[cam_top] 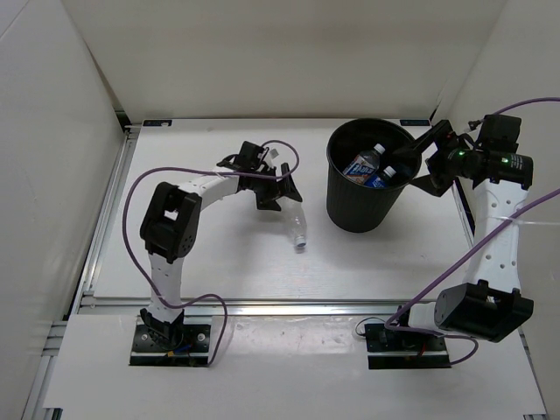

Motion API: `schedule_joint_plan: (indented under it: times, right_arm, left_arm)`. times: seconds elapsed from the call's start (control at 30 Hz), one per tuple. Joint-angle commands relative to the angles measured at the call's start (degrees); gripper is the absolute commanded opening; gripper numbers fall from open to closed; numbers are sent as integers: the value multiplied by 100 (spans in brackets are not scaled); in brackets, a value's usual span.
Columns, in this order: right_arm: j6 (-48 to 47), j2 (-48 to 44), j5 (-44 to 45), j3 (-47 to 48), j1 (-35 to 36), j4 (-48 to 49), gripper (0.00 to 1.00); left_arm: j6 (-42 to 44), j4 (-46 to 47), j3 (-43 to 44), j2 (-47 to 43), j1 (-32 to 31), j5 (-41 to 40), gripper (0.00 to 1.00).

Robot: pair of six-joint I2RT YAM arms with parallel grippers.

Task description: Put the plastic bottles in the bin

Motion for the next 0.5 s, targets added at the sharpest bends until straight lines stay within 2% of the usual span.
schedule_joint_plan:
  times: [0.0,0.17,0.3,0.33,0.37,0.47]
  right_arm:
    - [-154,-143,15,36,-17,22,100]
    - [-154,-143,68,149,-17,-31,100]
    - [-207,-143,120,150,-17,-83,100]
    - [-207,-143,120,150,-17,-84,100]
    - [-207,-143,181,150,-17,-84,100]
    - [-207,-195,234,45,-17,-84,100]
  left_arm:
    - [-133,278,-90,226,9,296,100]
    - [-440,569,-239,508,9,543,99]
    - [-572,815,-240,579,9,806,73]
    - [-572,816,-127,475,9,807,64]
    - [-572,816,-30,404,9,807,59]
    - [-703,816,488,9,79,807,53]
